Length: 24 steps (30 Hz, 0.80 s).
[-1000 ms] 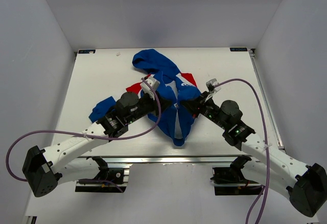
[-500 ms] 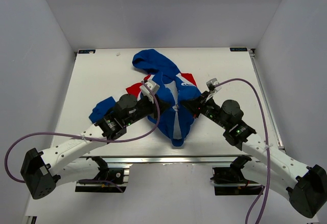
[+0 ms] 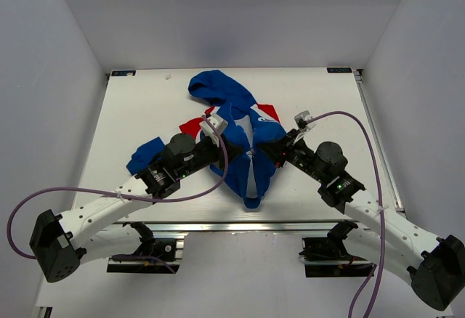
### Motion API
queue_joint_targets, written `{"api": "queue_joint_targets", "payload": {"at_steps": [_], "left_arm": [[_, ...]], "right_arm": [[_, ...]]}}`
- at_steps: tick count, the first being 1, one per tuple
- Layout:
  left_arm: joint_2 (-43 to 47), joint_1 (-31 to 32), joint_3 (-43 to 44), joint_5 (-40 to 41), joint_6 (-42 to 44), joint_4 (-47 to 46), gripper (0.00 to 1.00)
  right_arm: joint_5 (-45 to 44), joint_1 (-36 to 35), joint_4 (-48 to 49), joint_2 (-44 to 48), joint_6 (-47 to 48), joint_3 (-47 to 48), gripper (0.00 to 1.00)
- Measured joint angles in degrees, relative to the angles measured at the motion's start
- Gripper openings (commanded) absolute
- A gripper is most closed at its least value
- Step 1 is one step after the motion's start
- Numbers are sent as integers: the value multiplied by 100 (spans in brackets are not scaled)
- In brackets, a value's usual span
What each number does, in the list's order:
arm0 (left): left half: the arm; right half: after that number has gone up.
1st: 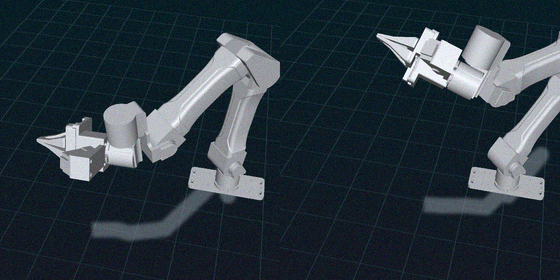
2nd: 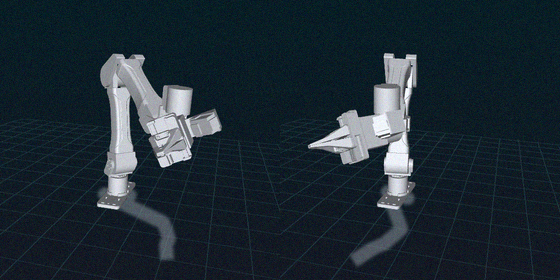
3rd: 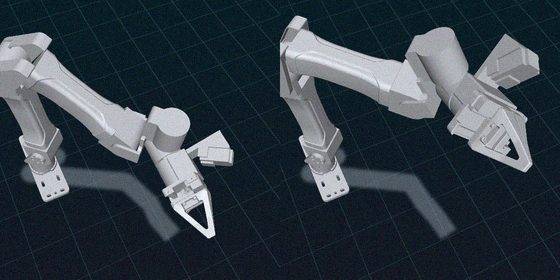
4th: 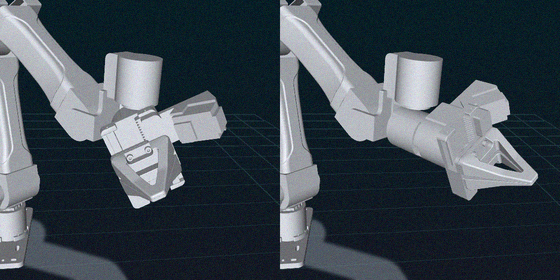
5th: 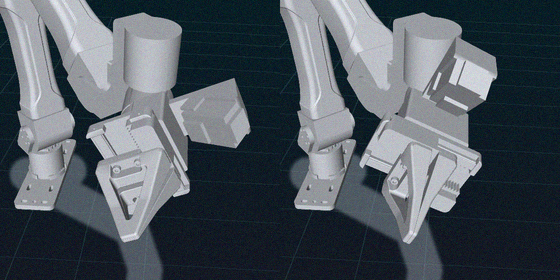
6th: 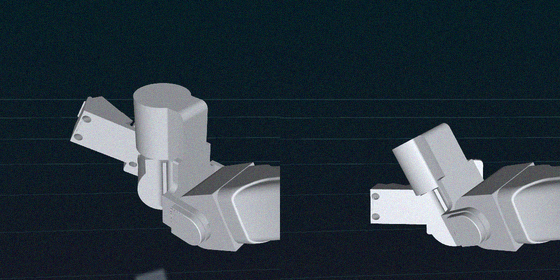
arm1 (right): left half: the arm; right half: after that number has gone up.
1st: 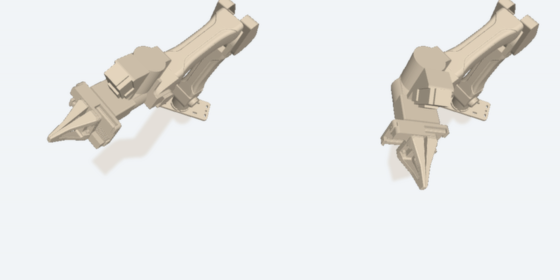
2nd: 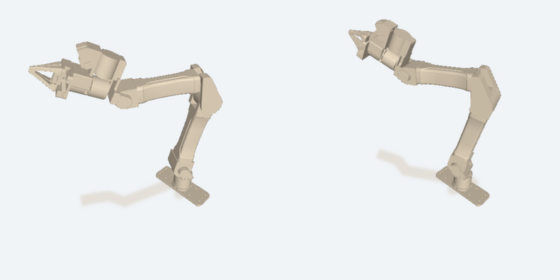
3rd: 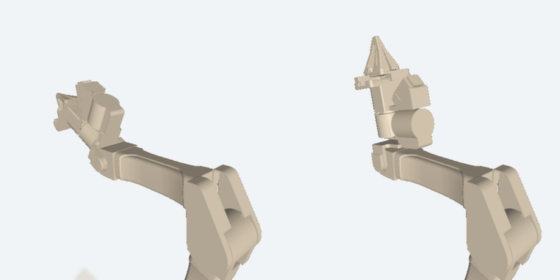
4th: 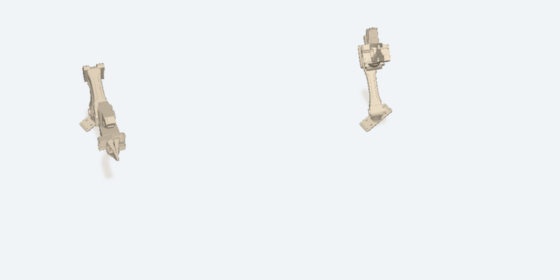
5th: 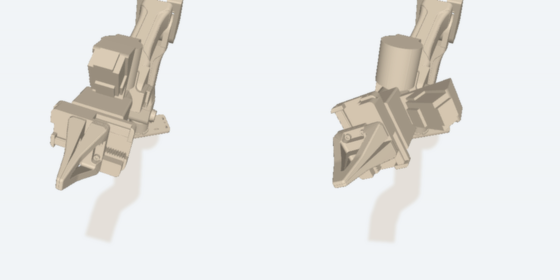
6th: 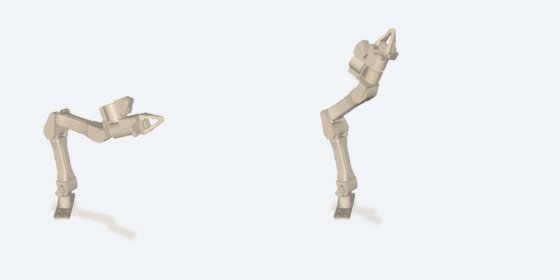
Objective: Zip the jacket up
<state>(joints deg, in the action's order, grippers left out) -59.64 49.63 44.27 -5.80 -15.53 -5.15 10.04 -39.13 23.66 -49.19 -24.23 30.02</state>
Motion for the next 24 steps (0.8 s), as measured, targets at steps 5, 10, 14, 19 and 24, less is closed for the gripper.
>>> {"api": "queue_joint_targets", "payload": {"at_steps": [5,10,14,19,24], "left_arm": [[-15,0,0,-4,-22,0,0],[-59,0,0,-44,-46,-2,0],[-81,0,0,-70,-57,2,0],[-79,0,0,-68,-96,0,0],[-35,0,0,-17,-103,0,0]], "right_arm": [[61,13,11,50,-66,0,0],[114,17,31,50,-85,0,0],[153,31,37,50,-101,0,0],[177,46,33,50,-107,0,0],[179,50,26,57,-107,0,0]]}}
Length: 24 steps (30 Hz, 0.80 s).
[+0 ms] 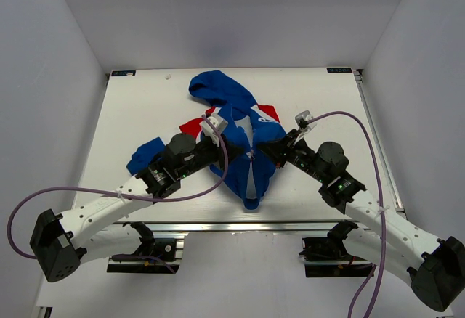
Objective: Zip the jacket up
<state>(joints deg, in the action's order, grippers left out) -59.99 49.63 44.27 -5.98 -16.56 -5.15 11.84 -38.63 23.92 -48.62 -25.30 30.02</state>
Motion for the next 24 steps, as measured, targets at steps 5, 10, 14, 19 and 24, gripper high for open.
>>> {"api": "queue_joint_targets", "payload": {"at_steps": [5,10,14,19,24], "left_arm": [[48,0,0,42,0,-4,0],[48,2,0,42,-4,-7,0],[48,2,0,55,-9,-7,0],[48,2,0,105,-4,-2,0],[48,2,0,122,-7,-4,0]], "right_arm": [[31,0,0,37,0,0,0],[46,0,-2,37,0,0,0],[57,0,-2,37,2,0,0],[55,0,-2,37,4,0,0],[57,0,-2,37,4,0,0]]}}
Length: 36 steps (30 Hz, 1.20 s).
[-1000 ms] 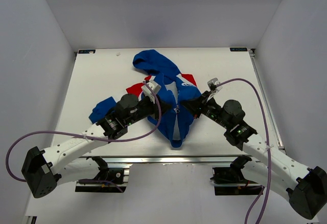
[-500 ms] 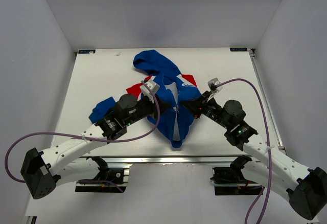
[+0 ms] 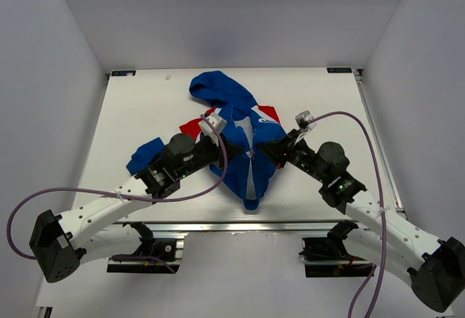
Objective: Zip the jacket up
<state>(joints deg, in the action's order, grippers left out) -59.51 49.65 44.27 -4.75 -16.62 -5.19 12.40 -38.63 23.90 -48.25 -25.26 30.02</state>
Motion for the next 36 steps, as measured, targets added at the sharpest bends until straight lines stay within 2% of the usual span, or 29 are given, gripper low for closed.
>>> {"api": "queue_joint_targets", "payload": {"at_steps": [36], "left_arm": [[-4,0,-42,-50,-35,-66,0]], "right_arm": [[9,4,-20,-22,20,0,0]]}}
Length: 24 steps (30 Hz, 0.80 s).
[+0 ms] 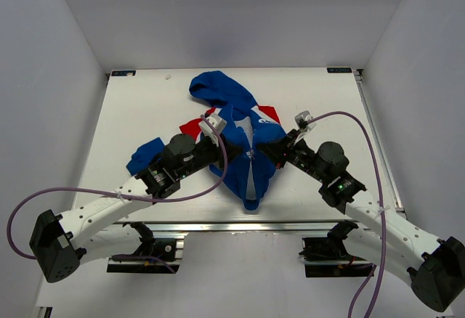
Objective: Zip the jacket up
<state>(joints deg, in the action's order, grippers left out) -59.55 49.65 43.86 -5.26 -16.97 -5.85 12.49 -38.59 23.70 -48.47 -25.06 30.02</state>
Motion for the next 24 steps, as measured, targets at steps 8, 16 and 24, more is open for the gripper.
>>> {"api": "queue_joint_targets", "payload": {"at_steps": [8,16,24], "left_arm": [[-15,0,-2,-83,-15,-2,0],[-20,-2,-83,-170,-140,-68,0],[-17,-2,-227,-304,-170,-190,0]], "right_arm": [[-13,4,122,-50,-90,0,0],[-9,28,391,-107,-304,-2,0],[13,33,415,-227,-330,-2,0]]}}
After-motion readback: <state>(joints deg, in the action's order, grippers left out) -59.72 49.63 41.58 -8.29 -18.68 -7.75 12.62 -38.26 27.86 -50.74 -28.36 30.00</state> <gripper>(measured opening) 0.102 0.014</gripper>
